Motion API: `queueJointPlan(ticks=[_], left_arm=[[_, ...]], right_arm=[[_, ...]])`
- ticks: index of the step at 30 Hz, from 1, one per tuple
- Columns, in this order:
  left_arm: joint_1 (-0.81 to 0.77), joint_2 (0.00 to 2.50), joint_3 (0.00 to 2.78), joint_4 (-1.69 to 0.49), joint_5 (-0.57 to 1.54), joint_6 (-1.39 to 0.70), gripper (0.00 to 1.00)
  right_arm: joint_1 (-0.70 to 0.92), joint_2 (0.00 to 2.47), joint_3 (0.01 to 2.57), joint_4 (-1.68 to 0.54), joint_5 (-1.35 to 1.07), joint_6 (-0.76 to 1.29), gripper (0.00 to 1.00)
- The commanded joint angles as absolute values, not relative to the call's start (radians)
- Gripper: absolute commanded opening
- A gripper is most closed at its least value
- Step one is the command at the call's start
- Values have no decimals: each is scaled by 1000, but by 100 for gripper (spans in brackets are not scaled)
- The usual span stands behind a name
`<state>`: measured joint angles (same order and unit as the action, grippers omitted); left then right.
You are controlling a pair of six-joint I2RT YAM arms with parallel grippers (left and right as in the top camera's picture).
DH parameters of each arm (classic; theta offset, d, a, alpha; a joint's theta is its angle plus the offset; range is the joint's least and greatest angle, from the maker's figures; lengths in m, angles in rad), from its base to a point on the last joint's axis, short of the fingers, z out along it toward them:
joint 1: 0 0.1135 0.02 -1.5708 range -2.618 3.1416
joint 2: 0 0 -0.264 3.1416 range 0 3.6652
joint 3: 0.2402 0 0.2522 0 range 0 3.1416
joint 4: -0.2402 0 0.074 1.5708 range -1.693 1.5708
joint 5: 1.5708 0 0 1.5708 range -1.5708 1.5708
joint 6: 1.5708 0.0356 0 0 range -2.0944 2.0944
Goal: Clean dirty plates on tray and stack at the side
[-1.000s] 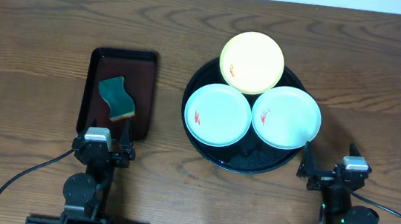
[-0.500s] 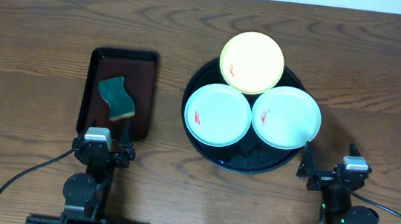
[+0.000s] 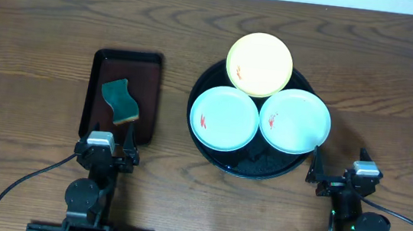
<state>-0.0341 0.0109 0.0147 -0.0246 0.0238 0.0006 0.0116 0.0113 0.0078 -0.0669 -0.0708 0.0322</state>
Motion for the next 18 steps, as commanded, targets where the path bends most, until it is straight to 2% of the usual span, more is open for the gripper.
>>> queueJointPlan(ticks=[1,14,18], left_arm=[[-37,5,4,-73,8,11,77],[-38,5,4,-54,27,-14,77],[-39,5,4,59,331,-166,77]], right_arm=[[20,9,6,-71,-68,13,99],[20,9,6,-71,-68,13,99],[20,9,6,-71,-68,14,99]])
